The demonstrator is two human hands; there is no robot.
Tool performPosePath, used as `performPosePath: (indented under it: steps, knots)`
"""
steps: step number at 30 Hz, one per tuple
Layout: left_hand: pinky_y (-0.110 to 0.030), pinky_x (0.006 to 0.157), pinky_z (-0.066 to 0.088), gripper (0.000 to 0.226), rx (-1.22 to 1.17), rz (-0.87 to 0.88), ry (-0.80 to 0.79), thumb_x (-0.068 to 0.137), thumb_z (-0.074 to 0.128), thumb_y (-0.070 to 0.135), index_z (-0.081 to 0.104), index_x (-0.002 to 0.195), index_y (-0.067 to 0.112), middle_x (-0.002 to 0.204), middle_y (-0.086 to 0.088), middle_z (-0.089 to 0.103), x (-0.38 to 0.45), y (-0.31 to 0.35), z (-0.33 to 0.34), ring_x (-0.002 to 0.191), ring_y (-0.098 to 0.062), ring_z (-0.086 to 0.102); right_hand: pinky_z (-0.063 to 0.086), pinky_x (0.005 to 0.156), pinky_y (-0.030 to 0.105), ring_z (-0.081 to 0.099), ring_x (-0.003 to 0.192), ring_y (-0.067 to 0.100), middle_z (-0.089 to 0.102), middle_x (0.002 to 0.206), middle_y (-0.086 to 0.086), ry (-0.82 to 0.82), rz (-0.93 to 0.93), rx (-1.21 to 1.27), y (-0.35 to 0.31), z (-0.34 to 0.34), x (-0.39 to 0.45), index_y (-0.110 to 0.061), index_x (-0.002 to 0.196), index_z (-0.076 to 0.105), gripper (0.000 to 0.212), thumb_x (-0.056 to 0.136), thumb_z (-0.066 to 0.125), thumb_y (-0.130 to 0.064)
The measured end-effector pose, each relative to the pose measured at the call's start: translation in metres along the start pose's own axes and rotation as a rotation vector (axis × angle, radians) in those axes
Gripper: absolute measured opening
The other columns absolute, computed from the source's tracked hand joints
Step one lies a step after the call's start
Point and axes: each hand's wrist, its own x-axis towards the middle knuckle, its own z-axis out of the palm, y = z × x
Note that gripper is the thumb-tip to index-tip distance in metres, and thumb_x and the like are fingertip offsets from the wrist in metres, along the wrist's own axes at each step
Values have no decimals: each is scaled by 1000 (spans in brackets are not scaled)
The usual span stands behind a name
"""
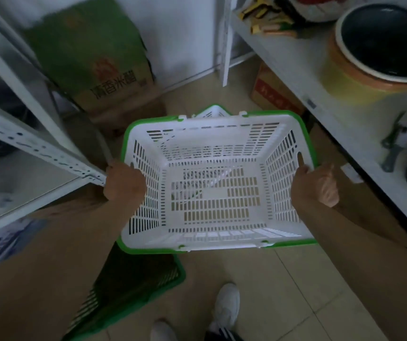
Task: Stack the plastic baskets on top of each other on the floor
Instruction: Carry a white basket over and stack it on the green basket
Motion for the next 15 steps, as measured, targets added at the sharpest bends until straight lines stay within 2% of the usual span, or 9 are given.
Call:
performPosePath:
  steps: [3,7,9,13,15]
  knots:
    - [-48,95,48,51,-13,-41,-17,98,40,21,29,139,-8,131,-28,50,12,-39,-20,117,-43,54,41,73,39,64,97,38,66,108,22,-60,-52,1,-26,16,-24,-3,123,48,39,96,45,-32]
    - [-48,93,45,46,-104,-118,18,93,45,13,35,135,-6,126,-30,53,21,-88,-48,114,-47,54,41,77,39,62,101,37,65,112,22,-109,-146,-17,-63,28,-63,-2,121,49,37,96,47,-30]
    - [-48,94,44,47,-100,-163,41,94,44,14,34,135,-5,128,-30,52,26,-111,-58,115,-47,53,40,74,38,61,92,35,65,106,21,-125,-199,-20,-76,37,-83,-2,117,50,35,96,48,-30]
    - [-50,94,44,45,-108,-257,47,93,44,15,39,132,-6,125,-29,54,38,-161,-69,114,-47,54,52,73,42,62,79,33,64,94,17,-164,-281,-7,-95,56,-121,-5,112,48,31,94,46,-31]
    - [-52,94,47,44,-119,-297,38,92,45,18,43,129,-6,125,-30,55,40,-188,-75,112,-47,55,49,70,39,56,73,30,60,87,15,-199,-299,-19,-104,64,-142,-4,109,48,29,95,46,-29]
